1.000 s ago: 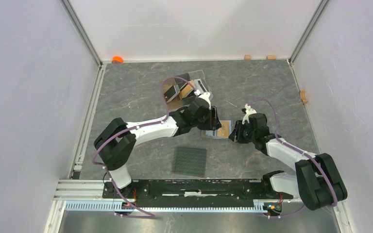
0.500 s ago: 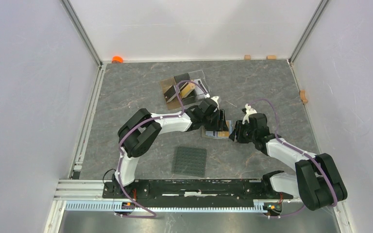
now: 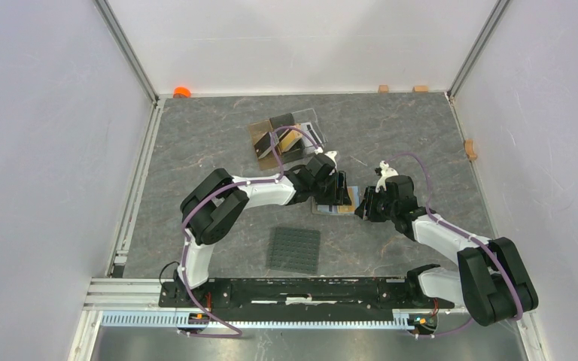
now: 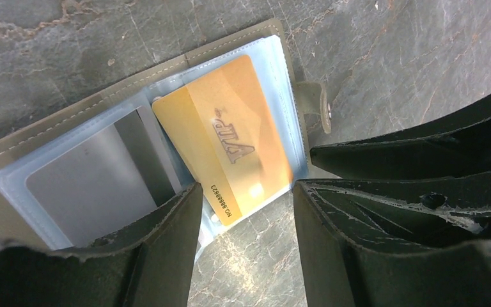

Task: Put the credit cards into the card holder
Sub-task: Turn over the card holder at the center of the board.

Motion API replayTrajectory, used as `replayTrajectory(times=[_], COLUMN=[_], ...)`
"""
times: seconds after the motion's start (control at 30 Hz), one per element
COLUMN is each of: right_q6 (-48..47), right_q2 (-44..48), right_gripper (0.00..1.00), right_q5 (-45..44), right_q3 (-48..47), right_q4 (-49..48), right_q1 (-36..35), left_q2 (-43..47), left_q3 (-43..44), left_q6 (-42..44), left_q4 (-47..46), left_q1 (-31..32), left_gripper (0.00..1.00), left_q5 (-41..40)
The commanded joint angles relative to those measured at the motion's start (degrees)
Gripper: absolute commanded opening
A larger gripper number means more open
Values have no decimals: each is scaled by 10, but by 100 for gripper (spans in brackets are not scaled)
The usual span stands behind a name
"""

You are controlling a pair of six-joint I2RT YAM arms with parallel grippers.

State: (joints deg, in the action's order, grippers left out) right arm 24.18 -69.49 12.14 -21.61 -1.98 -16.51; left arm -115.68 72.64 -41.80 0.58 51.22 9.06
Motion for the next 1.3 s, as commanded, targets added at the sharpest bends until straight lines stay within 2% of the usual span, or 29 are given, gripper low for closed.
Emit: replayTrajectory(times=[0.0, 0.23, 0.53, 0.73, 0.87, 1.07, 1.13, 1.27], right_q6=[-1, -1, -2, -1, -9, -22, -20, -17], right_q2=[-7, -11, -18, -7, 22, 46, 45, 30], right_gripper=[38, 39, 38, 39, 41, 42, 42, 42], right_q5=[-7, -4, 1, -3, -20, -10, 5, 21], right_q3=[10, 14, 23, 23, 10, -29, -35, -36], right_q4=[-5, -7, -16, -13, 13, 50, 49, 30], right_q1=[-3, -2, -3, -3, -1, -2, -2, -2], left_q2=[15, 5, -9, -8, 46, 150, 165, 171], left_q3=[-9, -4, -15, -27, -34, -60, -65, -90], left_q6=[-13, -21, -60, -68, -38, 11, 26, 39], left_q4=[21, -3, -105, -140, -109, -16, 32, 70], left_q1=[2, 2, 2, 1, -8, -44, -57, -84], left_gripper=[62, 62, 62, 61, 63, 72, 74, 77], left_q5=[-5, 16, 65, 77, 60, 21, 2, -17])
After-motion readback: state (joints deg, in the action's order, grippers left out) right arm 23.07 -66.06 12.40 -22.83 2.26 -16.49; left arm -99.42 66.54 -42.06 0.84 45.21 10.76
